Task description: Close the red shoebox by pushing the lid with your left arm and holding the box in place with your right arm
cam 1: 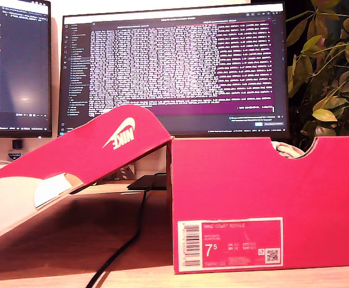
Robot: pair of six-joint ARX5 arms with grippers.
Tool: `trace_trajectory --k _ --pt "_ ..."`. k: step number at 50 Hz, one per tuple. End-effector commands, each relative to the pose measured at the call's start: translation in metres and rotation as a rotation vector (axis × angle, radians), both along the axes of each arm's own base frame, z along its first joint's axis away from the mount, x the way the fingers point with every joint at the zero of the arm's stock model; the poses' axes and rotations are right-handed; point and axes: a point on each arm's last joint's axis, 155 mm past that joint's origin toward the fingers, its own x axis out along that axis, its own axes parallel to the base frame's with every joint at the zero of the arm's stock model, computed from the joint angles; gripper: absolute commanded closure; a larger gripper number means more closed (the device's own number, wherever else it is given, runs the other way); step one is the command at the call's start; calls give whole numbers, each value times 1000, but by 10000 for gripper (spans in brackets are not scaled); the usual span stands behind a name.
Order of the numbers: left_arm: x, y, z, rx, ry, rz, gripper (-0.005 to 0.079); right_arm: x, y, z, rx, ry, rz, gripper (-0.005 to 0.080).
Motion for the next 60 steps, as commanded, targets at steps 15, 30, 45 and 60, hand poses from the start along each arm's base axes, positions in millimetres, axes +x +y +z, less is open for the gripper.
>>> trace_trajectory --k 15,30,45,60 --pt "-1 1 -18 -3 40 3 761 1 0 -2 4 -5 0 764" --pt "0 1 -17 -4 38 3 761 1 2 -1 66 -19 -3 764" --pt "0 -4 9 -155 -13 3 761 3 22 55 288 -195 87 764" --pt "-8 -25 63 -243 -78 -110 761 -7 30 102 307 -214 134 764"
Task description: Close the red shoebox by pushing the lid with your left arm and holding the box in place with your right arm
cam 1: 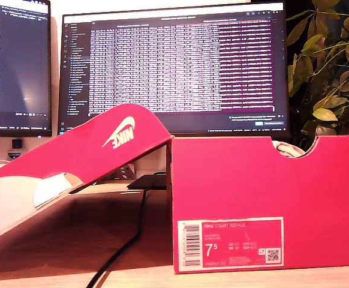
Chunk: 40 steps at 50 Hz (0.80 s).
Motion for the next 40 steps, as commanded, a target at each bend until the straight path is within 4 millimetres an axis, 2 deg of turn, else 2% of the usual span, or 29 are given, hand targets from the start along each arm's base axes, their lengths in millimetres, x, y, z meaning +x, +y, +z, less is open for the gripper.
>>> trace_trajectory --k 1,14,25,35,40 --pt "0 -4 9 -26 4 -19 761 2 4 0 2 35 20 764" --pt "7 -21 20 -57 106 -111 761 19 23 1 -60 193 126 764" --pt "19 -33 13 -66 270 -174 761 45 33 -7 -140 354 199 764" --pt "34 -40 -7 -45 435 -228 761 73 36 -29 -186 491 238 764" --pt "39 -40 -23 -54 534 -248 761 85 36 -47 -191 565 252 764"
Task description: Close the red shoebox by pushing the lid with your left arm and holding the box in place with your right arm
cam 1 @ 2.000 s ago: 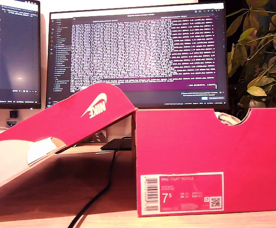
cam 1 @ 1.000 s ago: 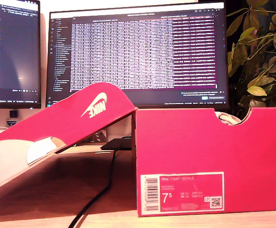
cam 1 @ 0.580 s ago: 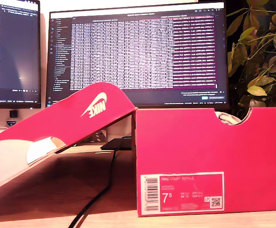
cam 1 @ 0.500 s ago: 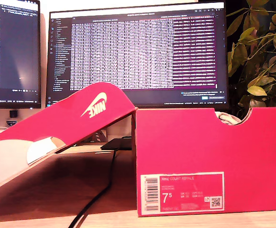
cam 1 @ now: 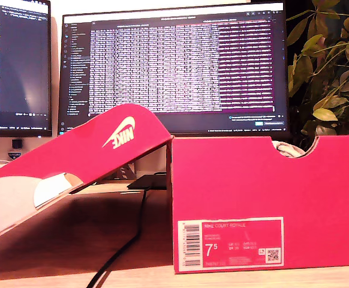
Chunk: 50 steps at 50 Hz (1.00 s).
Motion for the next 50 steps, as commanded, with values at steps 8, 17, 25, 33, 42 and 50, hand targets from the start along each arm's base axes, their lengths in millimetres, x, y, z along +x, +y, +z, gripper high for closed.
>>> trace_trajectory --k 8,17,25,33,42,50 --pt "10 6 -30 9 147 -29 761 17 3 -36 -17 120 31 764" --pt "16 17 -55 -24 251 -6 761 26 7 -74 -7 223 50 764" --pt "13 22 -81 -47 355 0 761 31 18 -97 28 281 93 764" --pt "3 22 -110 -47 471 -17 761 36 29 -101 39 274 131 764" --pt "-3 15 -131 -92 561 -42 761 40 44 -94 42 235 168 764" --pt "-7 6 -141 -145 611 -75 761 42 54 -90 38 211 197 764"
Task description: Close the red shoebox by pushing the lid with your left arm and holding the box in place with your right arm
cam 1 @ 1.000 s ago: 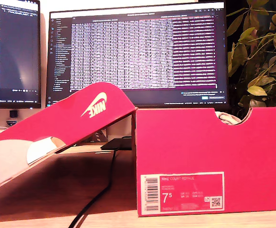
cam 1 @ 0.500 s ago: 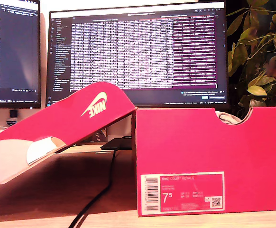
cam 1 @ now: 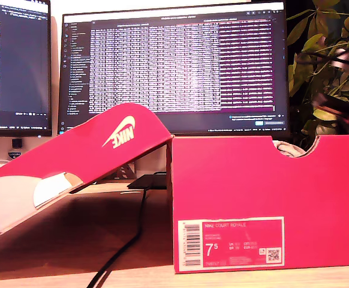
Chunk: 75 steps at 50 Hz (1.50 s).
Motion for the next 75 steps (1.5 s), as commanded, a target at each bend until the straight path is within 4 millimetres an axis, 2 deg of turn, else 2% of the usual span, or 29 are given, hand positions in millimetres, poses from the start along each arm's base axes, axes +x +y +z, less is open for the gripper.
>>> trace_trajectory --k 1,6,19,37,57,75 --pt "3 -4 -1 -23 3 -12 761 6 6 9 8 -27 16 764" --pt "4 -6 -4 -40 8 -19 761 6 9 7 8 -24 25 765" --pt "10 -27 4 -125 -25 -60 761 5 15 -15 1 30 41 764" --pt "22 -51 20 -198 -85 -93 761 7 27 -15 12 13 74 764" --pt "26 -67 61 -325 -96 -162 761 4 34 -14 31 15 100 764" --pt "17 -67 95 -299 -137 -213 761 -3 52 -14 35 18 152 764"
